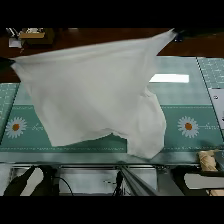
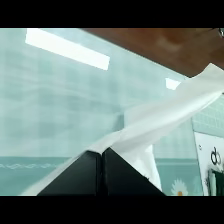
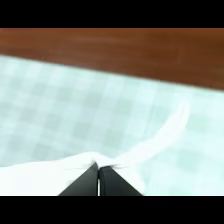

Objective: Fold the shirts.

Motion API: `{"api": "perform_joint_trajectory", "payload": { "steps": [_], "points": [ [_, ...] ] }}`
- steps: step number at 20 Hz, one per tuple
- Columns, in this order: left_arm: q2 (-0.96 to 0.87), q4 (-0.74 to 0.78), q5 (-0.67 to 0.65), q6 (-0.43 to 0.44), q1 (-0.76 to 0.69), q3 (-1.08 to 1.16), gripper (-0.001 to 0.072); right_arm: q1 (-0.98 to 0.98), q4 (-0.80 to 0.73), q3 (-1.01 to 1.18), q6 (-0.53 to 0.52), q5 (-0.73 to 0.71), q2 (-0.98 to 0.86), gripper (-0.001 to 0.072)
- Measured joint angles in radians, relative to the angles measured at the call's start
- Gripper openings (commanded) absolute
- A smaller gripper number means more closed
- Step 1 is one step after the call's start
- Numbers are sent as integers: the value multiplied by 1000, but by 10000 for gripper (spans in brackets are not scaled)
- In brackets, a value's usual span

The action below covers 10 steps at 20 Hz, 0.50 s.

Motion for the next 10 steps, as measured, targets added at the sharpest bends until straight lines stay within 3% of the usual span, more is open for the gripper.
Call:
{"api": "perform_joint_trajectory", "payload": {
  "steps": [7,8,9,10],
  "points": [
    [-294,-48,211,140,-19,-97,21,91,-2,0,63,-229,-224,28],
    [-332,-55,234,152,-20,-101,22,93,-14,0,75,-244,-236,90],
    [-364,-57,241,160,-21,-103,33,94,-27,0,87,-257,-244,252],
    [-397,-62,252,167,-22,-105,162,95,-45,0,93,-264,-250,391]
  ]
}}
